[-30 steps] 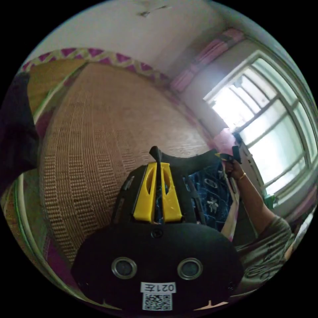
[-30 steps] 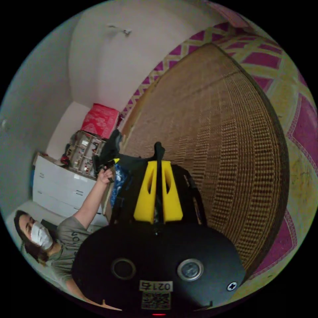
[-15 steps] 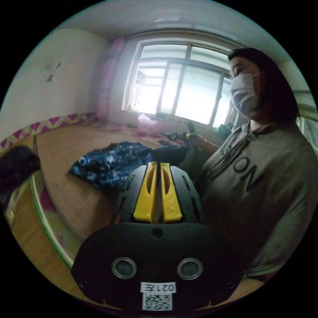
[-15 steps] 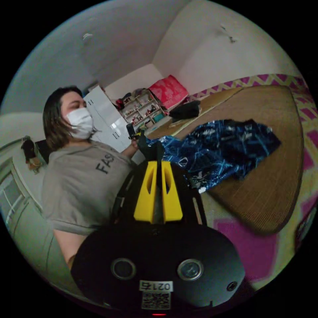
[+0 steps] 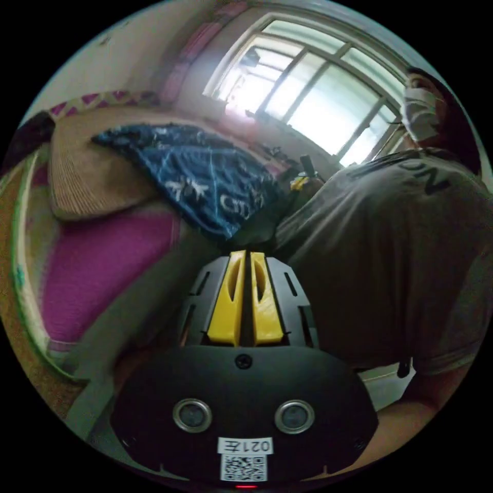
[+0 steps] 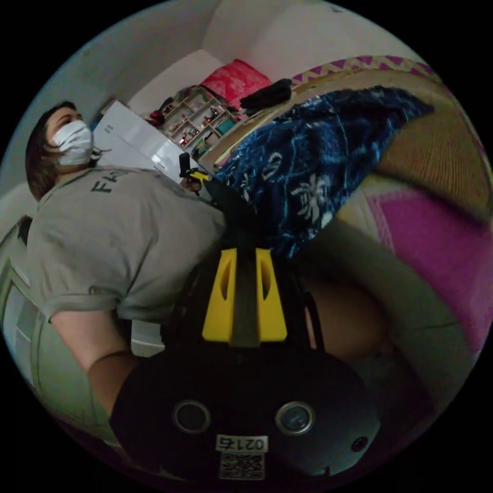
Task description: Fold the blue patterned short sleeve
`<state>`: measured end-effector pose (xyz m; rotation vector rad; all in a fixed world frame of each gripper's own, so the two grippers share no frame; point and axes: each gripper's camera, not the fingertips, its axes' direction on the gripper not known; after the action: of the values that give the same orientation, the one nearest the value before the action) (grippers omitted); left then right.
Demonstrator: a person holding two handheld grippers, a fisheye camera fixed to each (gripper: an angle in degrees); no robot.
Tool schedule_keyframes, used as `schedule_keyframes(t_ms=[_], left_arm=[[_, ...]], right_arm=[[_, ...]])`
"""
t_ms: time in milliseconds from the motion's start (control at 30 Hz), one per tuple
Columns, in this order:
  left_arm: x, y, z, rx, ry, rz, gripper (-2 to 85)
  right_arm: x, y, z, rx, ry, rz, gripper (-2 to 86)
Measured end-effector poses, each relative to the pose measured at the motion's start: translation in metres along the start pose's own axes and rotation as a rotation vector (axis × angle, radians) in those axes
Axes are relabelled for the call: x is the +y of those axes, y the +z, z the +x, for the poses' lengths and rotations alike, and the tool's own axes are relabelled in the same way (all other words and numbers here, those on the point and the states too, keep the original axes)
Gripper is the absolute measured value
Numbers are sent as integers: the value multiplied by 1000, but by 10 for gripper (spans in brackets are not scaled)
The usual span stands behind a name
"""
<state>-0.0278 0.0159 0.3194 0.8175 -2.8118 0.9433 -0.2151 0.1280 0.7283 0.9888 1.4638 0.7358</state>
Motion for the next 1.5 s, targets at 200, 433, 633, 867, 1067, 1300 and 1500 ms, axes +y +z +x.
schedule_keyframes(t_ms=[200, 433, 633, 867, 1067, 1300, 1500], left_arm=[[-77, -3, 1, -296, 52, 123, 25], [-128, 64, -69, -283, -187, 87, 25], [-121, 79, -81, -254, -258, 123, -7], [-135, 100, -74, -295, -254, 129, -9], [-145, 116, -83, -227, -302, 155, -9], [-167, 142, -72, -257, -281, 146, -9], [-186, 162, -61, -299, -283, 150, -9]], right_arm=[[-133, -2, -36, 318, -178, 93, 84], [-311, 117, -18, 480, -261, 41, 81], [-395, 192, 19, 515, -138, -51, 93], [-426, 193, 60, 310, 134, -56, 64], [-412, 152, 49, 346, 134, 34, 12], [-279, -107, 12, 284, 113, 540, 6], [-73, -336, 14, 535, 377, 888, 5]])
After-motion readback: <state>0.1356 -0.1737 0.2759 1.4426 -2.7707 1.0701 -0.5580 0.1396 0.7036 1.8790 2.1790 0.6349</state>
